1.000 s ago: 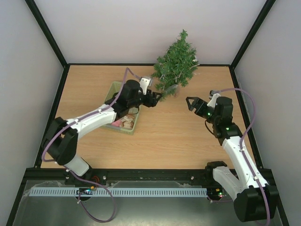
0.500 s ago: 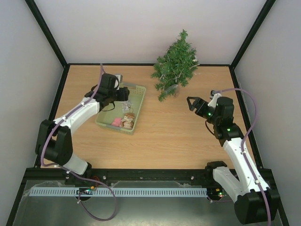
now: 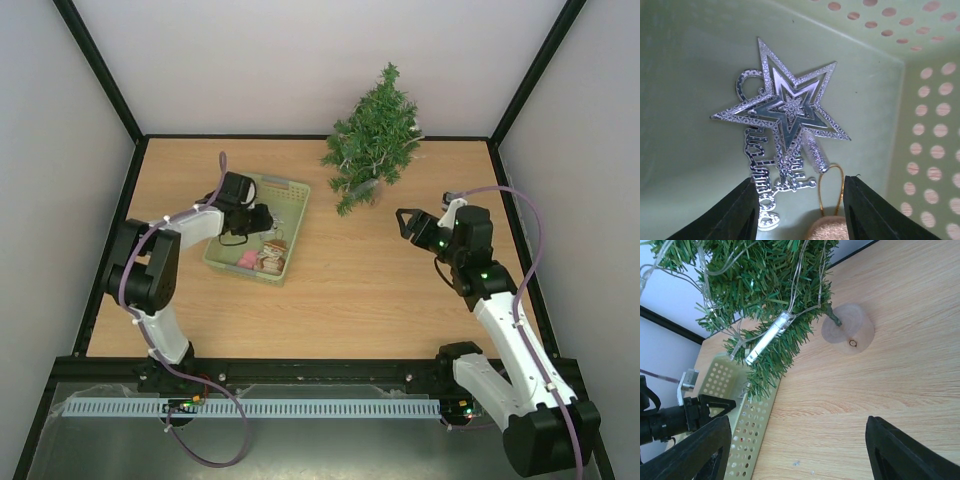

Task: Decorate the small christmas tree
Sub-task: Pick up the decoration item from the storage box.

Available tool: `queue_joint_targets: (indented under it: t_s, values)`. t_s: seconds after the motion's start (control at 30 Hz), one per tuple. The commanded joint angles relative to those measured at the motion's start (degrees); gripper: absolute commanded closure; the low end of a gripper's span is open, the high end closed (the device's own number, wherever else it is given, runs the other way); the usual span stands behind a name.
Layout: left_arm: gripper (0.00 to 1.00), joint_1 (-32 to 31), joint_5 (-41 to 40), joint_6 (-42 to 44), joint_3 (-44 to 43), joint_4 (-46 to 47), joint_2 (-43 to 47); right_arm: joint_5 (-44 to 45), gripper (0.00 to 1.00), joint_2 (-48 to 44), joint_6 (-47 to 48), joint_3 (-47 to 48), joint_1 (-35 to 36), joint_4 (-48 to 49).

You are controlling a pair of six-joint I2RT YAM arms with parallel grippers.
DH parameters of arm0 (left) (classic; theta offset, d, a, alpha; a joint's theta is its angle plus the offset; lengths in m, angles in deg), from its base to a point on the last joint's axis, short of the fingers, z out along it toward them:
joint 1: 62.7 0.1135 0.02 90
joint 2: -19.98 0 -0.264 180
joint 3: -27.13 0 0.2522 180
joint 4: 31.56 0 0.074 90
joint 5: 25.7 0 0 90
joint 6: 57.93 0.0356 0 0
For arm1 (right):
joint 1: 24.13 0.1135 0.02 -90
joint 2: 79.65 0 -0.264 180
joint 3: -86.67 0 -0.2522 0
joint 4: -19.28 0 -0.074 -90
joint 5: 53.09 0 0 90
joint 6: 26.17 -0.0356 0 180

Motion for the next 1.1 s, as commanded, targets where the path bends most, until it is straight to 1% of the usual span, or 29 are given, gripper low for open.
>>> queue_joint_targets:
  t_s: [0.0, 0.13, 0.23, 0.37, 0.47, 0.6, 0.8, 1.07]
  values:
    - [0.55, -1.1, -3.8, 0.4, -2.6, -0.9, -1.7, 2.0, 0.29, -0.7, 2.0, 1.8, 0.7, -1.8]
    - [0.62, -2.7, -6.0, 0.4, -5.7, -2.7, -3.6, 2.3, 0.32, -0.9, 2.2, 1.8, 1.1, -1.8]
    - [0.64, -3.9, -7.5, 0.4, -7.9, -4.1, -5.0, 2.5, 0.34, -1.0, 2.3, 1.8, 1.3, -1.7]
    - [0.68, -4.2, -6.8, -0.2, -10.2, -5.4, -7.4, 2.7, 0.34, -0.9, 2.2, 1.6, 1.8, -1.6]
    - [0.69, -4.9, -7.2, -0.4, -11.3, -5.9, -8.6, 2.7, 0.34, -0.9, 2.2, 1.6, 2.1, -1.5]
    - [0.71, -5.2, -7.0, 0.0, -10.5, -5.7, -8.9, 2.5, 0.34, -1.1, 2.2, 1.7, 2.2, -1.5]
    - [0.71, -6.1, -9.7, 1.4, -9.7, -6.6, -8.8, 2.7, 0.34, -1.2, 2.2, 0.6, 2.3, -1.0]
    - [0.71, -6.3, -9.3, 2.3, -10.5, -7.2, -9.8, 3.2, 0.34, -0.9, 2.6, 1.6, 2.3, -1.4]
